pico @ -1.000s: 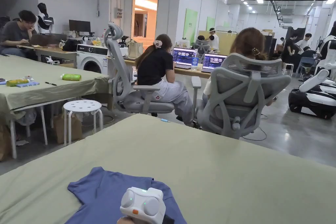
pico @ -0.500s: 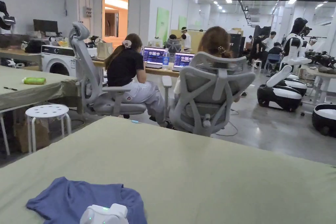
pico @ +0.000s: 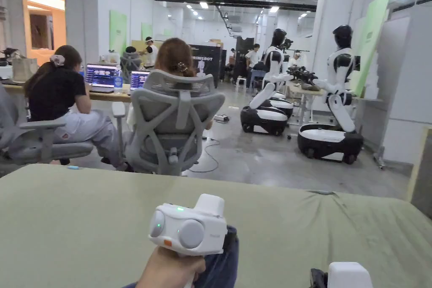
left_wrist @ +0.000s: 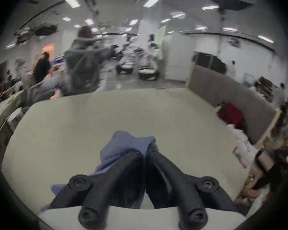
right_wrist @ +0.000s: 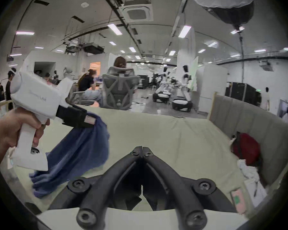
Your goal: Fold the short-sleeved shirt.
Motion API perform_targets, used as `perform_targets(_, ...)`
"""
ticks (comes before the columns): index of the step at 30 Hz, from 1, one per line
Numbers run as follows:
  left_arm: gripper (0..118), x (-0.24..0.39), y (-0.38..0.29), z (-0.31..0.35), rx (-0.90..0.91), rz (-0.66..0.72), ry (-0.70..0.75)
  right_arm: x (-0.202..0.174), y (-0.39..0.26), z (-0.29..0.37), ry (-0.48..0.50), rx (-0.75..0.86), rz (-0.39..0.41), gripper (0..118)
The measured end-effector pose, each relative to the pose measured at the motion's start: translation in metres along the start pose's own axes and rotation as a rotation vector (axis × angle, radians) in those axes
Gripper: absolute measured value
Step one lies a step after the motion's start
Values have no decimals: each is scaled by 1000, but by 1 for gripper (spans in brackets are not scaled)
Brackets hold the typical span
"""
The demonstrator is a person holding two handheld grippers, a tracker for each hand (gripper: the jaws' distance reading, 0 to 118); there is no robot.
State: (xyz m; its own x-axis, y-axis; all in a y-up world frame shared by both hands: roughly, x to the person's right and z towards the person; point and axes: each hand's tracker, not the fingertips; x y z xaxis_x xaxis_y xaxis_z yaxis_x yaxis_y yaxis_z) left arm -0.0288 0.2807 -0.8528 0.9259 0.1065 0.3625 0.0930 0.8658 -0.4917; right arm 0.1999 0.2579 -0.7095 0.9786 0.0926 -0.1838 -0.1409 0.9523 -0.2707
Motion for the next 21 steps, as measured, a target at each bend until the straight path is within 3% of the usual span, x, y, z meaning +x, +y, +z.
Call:
perform_targets(4,0,101,11,-53,-36,-73,-185,58,-9,18,-116,-15,-20,0)
perform_targets(8,0,168,-31,-137,-210,-207,-160,101,-26,28,-185,-42,-34,0)
perform_targets(13,0,187,-111,-215,-463,-274,-41,131,-48,27,-221,-87,-55,0)
perform_targets(17,1,185,-121,-215,-450,-223,-77,139,-57,24,-223,-106,-57,0)
perform_targets(18,14,186,-119,-211,-431,-234,-74,139,-58,23,-220,-110,-61,0)
perform_targets(20,75,184,-112,-197,-324,-262,-33,138,-57,19,-210,-111,-71,0)
perform_targets(21,100,176,-107,-194,-270,-245,-17,135,-56,20,-201,-108,-77,0)
